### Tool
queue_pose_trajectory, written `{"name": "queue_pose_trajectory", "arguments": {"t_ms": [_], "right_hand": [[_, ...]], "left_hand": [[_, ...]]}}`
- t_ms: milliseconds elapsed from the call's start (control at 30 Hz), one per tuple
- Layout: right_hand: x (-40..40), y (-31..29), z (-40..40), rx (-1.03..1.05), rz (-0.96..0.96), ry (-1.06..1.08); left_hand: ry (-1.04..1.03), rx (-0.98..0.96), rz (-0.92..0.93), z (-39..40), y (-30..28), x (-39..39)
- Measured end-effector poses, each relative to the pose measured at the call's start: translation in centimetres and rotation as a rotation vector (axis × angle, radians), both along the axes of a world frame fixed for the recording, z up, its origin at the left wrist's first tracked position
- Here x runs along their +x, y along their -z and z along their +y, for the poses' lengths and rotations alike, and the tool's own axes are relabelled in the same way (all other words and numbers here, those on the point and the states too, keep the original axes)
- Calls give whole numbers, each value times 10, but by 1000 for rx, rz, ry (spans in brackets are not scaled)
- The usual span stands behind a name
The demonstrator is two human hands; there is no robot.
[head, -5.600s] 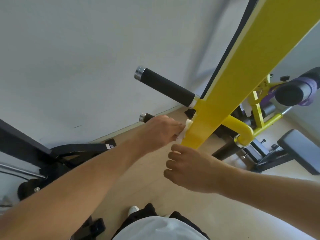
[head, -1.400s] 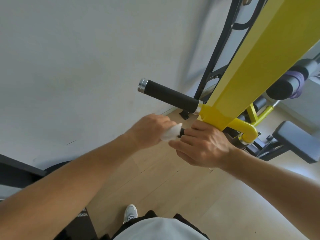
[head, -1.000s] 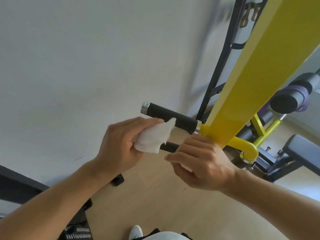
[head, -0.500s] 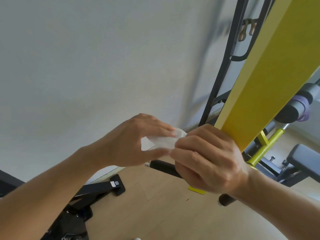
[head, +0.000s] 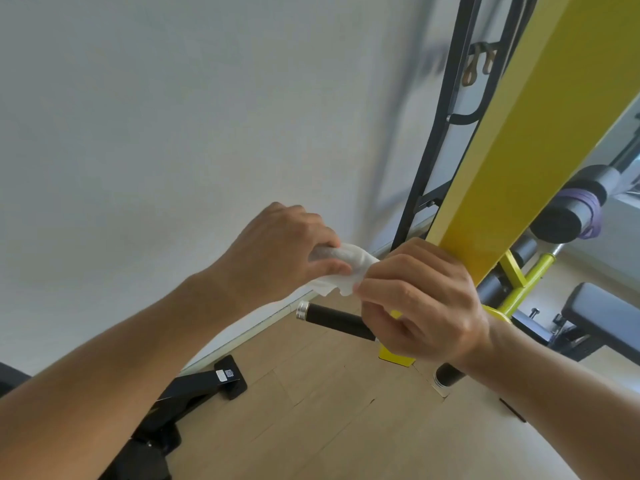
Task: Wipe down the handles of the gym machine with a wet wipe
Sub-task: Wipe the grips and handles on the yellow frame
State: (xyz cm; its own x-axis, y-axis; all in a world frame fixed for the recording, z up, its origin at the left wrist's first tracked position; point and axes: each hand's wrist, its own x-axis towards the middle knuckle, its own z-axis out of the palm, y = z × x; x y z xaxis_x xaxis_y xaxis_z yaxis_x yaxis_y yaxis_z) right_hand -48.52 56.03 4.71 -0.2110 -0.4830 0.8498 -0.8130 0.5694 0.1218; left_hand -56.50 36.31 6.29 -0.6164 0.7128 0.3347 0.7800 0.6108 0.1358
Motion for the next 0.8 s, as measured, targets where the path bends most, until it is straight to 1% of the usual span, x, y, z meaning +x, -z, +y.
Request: {"name": "queue_pose_trajectory", "arguments": {"t_ms": [133, 200, 233, 267, 367, 400, 433, 567, 700, 733, 800], "right_hand": [[-1, 0, -1, 25, -8, 6], [0, 0, -1, 39, -12, 4], [0, 0, 0, 48, -13, 7], [0, 1, 1, 55, -15, 14], [0, 1, 1, 62, -18, 40], [0, 1, 1, 63, -15, 45], [0, 1, 1, 62, -11, 50], [0, 1, 2, 46, -2, 44], [-1, 1, 1, 54, 20, 30], [-1, 1, 2, 64, 24, 22], [1, 0, 4, 73, 18, 23]], "left_hand": [[183, -24, -265, 7, -6, -4], [258, -38, -348, 13, -6, -3], [277, -45, -331, 12, -6, -3], [283, -60, -264, 10, -5, -4], [204, -114, 66, 4, -5, -2], [161, -108, 132, 5, -5, 3], [129, -99, 159, 9, -5, 10], [87, -126, 163, 33, 15, 23], [220, 26, 162, 50, 21, 26], [236, 42, 147, 55, 22, 28], [258, 55, 182, 59, 24, 28]]}}
